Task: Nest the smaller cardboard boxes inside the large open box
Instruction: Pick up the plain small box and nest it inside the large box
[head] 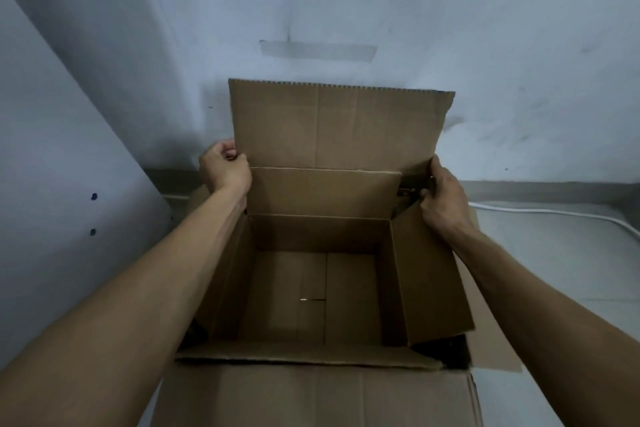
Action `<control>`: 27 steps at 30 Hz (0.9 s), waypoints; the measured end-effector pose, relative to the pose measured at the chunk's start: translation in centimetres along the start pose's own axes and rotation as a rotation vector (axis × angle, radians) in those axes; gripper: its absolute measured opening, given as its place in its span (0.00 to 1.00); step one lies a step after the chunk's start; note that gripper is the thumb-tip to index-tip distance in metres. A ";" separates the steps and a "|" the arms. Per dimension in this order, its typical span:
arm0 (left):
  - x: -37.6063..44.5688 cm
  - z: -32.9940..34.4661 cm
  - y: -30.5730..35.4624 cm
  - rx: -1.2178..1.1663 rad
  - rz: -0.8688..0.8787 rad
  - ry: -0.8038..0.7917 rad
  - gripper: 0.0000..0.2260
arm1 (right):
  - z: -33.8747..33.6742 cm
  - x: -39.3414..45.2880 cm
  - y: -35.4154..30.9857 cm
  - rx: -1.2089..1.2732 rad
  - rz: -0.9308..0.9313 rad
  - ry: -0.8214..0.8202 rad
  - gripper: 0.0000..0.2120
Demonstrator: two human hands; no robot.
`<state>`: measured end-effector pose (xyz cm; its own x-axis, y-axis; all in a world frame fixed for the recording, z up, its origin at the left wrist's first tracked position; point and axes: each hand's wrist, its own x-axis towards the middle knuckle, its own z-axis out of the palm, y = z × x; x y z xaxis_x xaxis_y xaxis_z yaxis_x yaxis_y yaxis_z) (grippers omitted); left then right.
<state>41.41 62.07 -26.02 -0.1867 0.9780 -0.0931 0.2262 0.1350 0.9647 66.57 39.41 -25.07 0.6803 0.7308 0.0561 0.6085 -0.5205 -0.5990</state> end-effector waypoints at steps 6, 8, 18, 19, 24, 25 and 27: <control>0.6 0.9 -0.1 0.045 0.033 0.049 0.11 | 1.1 2.4 1.1 -0.044 -0.051 0.011 0.35; 0.3 0.8 -0.1 0.052 0.051 0.039 0.11 | 1.1 2.1 1.4 -0.062 -0.049 0.006 0.35; -1.4 -5.1 0.3 0.279 0.192 -0.219 0.25 | -0.3 -8.6 -3.7 0.135 -0.211 -0.010 0.26; -2.3 -6.3 0.4 0.308 0.263 -0.217 0.23 | -0.2 -11.1 -4.3 0.195 -0.246 -0.150 0.28; -11.3 -12.4 -1.8 0.414 0.501 -0.476 0.11 | 1.3 -20.0 -6.1 -0.214 -0.420 -0.542 0.44; -13.2 -13.4 -2.6 0.471 0.549 -0.561 0.10 | 1.7 -20.5 -6.0 -0.331 -0.447 -0.532 0.44; -16.5 -15.5 -4.1 0.580 0.591 -0.717 0.10 | 2.2 -21.4 -5.9 -0.447 -0.474 -0.479 0.39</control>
<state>28.80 42.90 -24.61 0.6567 0.7529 0.0433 0.5475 -0.5156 0.6591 47.50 27.78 -24.49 0.1219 0.9752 -0.1848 0.9632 -0.1612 -0.2153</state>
